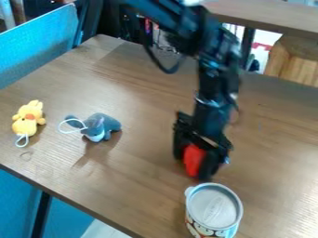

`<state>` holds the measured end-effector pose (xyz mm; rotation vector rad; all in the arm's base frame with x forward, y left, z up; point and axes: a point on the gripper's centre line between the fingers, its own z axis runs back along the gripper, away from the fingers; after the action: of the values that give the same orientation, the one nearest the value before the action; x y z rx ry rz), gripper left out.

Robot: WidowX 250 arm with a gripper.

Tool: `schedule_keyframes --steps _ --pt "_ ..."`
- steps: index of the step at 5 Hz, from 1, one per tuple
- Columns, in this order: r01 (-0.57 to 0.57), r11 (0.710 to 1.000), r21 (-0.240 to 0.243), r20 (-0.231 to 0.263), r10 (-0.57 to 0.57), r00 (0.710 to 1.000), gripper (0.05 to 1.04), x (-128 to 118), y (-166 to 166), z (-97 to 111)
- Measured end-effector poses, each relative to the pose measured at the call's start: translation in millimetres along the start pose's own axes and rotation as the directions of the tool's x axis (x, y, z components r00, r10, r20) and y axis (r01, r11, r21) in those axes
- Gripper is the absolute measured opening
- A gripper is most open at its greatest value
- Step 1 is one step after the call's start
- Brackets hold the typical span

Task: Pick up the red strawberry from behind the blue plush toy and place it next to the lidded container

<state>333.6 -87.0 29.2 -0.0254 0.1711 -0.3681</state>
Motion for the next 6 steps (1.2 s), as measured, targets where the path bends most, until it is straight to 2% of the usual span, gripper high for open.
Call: schedule_keyframes --steps 1,2,3,4,5,6 --pt "-0.099 0.986 -0.133 0.052 0.106 0.993 1.011 -6 7 28" --pt "-0.146 0.970 -0.194 0.077 0.163 0.984 1.009 -13 13 46" --pt "-0.177 0.978 -0.106 0.085 0.186 0.979 1.009 -42 24 52" --pt "-0.300 0.951 0.076 0.097 0.292 0.951 1.009 -67 57 50" --pt "-0.389 0.907 0.163 0.101 0.377 0.921 1.009 -84 100 53" --pt "-0.426 0.901 0.087 0.107 0.416 0.903 1.009 -106 150 73"
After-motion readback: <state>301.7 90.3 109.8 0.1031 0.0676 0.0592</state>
